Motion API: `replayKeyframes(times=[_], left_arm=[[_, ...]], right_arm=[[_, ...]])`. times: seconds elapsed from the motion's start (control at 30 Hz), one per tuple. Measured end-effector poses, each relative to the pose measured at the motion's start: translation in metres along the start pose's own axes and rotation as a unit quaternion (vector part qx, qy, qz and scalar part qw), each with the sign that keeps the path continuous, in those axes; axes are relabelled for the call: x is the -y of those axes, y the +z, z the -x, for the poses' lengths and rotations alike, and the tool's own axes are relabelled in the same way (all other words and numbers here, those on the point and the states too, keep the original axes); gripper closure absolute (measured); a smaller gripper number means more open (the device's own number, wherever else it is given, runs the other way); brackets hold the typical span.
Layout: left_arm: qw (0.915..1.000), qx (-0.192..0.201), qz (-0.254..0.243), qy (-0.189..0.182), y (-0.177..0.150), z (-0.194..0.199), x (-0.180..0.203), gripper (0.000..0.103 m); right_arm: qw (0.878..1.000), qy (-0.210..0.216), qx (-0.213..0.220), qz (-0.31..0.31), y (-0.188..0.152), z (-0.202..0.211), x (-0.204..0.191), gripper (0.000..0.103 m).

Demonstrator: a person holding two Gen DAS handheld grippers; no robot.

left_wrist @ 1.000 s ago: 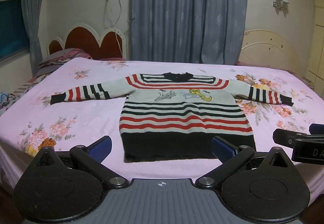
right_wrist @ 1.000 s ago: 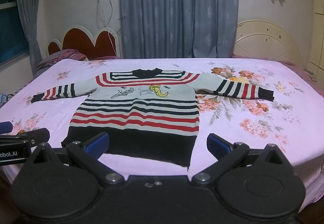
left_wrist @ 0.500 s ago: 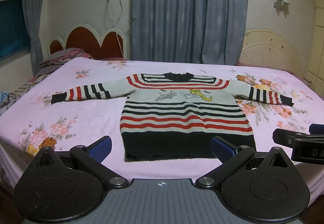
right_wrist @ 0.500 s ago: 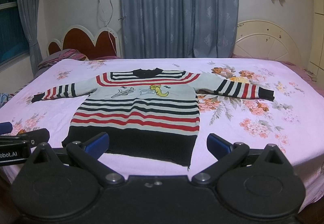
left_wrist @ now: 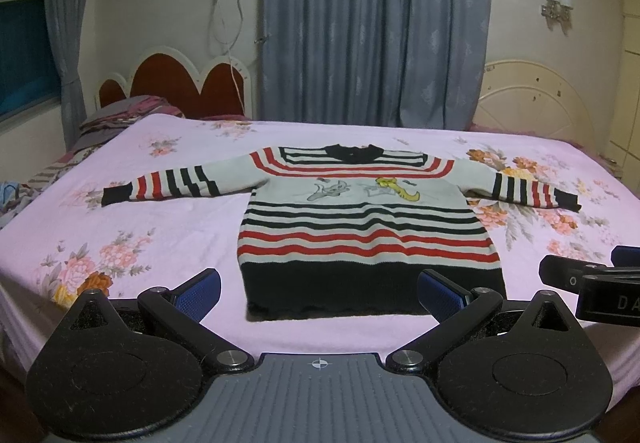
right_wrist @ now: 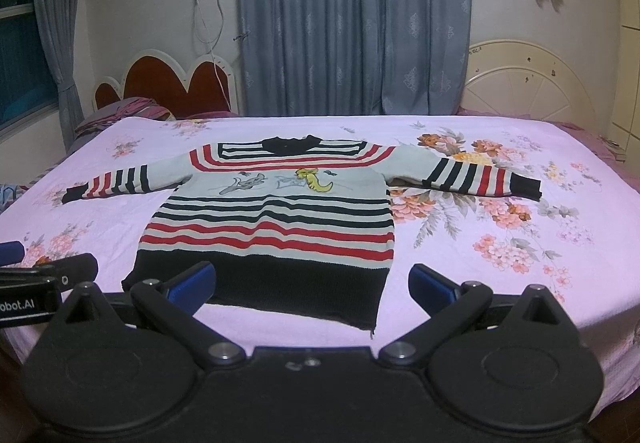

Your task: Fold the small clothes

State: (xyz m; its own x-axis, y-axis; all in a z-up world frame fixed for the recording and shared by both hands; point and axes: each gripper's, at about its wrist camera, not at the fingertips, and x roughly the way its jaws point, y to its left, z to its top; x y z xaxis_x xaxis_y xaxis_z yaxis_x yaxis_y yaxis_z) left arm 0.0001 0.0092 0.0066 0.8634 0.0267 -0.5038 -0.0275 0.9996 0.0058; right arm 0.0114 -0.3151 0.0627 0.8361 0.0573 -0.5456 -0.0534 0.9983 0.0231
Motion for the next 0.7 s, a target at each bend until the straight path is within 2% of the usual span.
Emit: replayKeyframes(times=[0.7], left_arm=[[1.0000, -0.001, 0.002, 0.001, 0.0008, -0.0011, -0.0011, 0.000]], right_arm=[[1.000, -0.002, -0.001, 0.002, 0.0003, 0.0000, -0.0012, 0.001]])
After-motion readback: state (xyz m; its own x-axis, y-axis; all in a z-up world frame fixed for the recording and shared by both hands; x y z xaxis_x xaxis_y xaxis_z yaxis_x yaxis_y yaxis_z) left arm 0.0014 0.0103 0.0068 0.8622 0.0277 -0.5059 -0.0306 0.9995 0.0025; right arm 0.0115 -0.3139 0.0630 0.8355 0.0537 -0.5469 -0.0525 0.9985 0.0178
